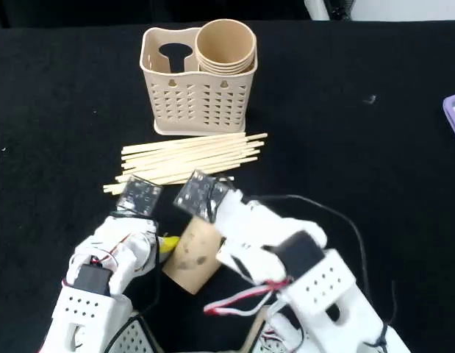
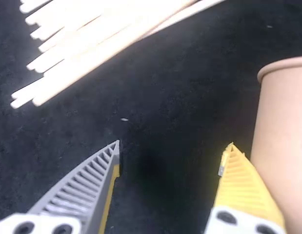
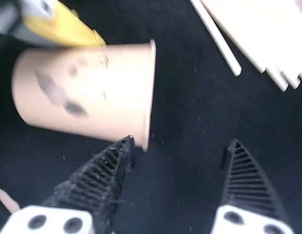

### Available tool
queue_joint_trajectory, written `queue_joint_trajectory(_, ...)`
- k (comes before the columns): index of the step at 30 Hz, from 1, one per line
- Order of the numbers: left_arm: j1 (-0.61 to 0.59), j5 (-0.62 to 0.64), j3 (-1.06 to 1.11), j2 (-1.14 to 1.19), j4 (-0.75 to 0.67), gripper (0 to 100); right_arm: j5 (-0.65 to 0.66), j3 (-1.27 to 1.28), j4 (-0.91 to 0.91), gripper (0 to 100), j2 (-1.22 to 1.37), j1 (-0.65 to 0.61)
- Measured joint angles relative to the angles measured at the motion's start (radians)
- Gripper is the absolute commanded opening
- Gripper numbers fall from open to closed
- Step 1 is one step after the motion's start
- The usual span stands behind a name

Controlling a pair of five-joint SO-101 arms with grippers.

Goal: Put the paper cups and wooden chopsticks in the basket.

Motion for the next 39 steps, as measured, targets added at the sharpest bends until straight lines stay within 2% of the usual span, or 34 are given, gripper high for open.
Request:
queue_joint_trajectory(5,0.048,0.0,0.0,0.0,-0.051,32,0.0,0.109,-0.026,29.6,-0.144,-0.066)
queue_joint_trajectory(14,0.049,0.0,0.018,-0.003,-0.114,32,0.0,0.17,-0.048,29.6,-0.226,0.003)
queue_joint_trajectory(35,0.049,0.0,0.018,-0.005,-0.117,32,-0.026,0.086,-0.052,29.6,0.072,0.003)
queue_joint_trajectory(39,0.049,0.0,0.018,-0.005,-0.117,32,-0.026,0.078,-0.054,21.1,0.101,0.005)
